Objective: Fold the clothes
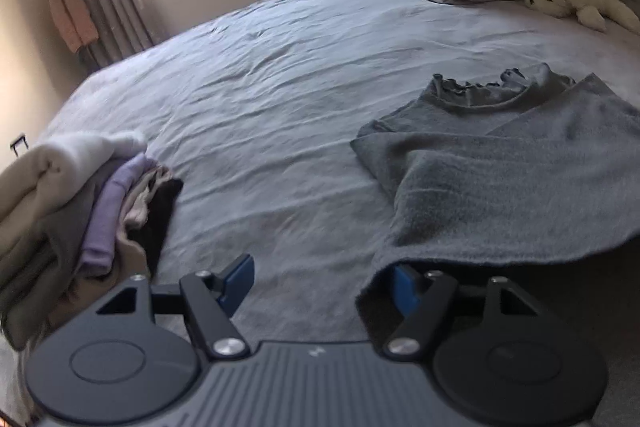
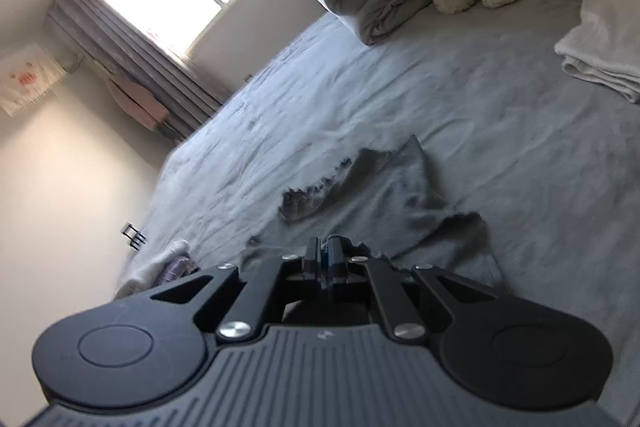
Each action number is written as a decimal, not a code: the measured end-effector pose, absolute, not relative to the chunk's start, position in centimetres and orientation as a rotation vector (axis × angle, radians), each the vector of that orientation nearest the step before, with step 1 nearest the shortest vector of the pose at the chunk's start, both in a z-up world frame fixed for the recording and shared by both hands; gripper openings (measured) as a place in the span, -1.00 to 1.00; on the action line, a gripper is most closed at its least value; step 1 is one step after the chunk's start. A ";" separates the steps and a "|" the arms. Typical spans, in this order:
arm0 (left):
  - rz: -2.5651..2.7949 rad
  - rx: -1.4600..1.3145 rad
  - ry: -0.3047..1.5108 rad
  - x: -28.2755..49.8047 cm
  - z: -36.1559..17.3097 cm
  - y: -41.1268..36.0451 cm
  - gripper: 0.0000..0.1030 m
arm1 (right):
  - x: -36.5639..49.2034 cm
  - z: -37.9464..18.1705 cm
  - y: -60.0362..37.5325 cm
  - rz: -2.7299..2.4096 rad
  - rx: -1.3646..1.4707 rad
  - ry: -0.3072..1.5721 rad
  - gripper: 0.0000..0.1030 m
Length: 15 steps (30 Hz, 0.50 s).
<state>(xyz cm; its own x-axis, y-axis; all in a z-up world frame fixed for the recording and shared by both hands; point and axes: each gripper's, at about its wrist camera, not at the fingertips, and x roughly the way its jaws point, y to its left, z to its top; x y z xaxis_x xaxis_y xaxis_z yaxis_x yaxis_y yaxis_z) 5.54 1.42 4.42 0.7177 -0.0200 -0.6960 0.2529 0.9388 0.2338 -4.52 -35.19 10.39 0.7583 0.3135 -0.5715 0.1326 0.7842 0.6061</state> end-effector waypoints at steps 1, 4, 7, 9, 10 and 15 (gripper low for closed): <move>-0.154 0.307 0.769 5.6 4.5 1.8 0.41 | -4.7 10.1 -35.0 0.096 0.664 0.735 -0.91; -0.169 0.263 0.791 5.9 4.8 2.7 0.41 | -5.7 8.4 -34.0 0.100 0.613 0.821 -0.91; -0.245 0.176 0.834 6.3 5.5 3.9 0.34 | -7.1 7.9 -32.8 0.050 0.485 0.840 -0.91; -0.314 0.091 0.846 6.4 6.4 5.3 0.34 | -7.5 7.5 -32.5 -0.009 0.391 0.847 -0.86; -0.333 0.054 0.843 6.4 6.9 6.0 0.34 | -7.4 7.3 -32.6 -0.039 0.346 0.851 -0.70; -0.372 -0.098 0.830 7.0 7.6 7.9 0.33 | -6.0 8.6 -33.8 -0.001 0.304 0.820 -0.53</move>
<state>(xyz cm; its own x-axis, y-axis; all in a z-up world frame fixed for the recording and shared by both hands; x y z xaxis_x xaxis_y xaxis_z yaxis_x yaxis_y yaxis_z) 6.99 7.93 7.64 0.6141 -0.3606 -0.7021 0.2847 0.9309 -0.2291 -6.03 -33.84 8.55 0.6844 0.1162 -0.7198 0.1176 0.9567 0.2663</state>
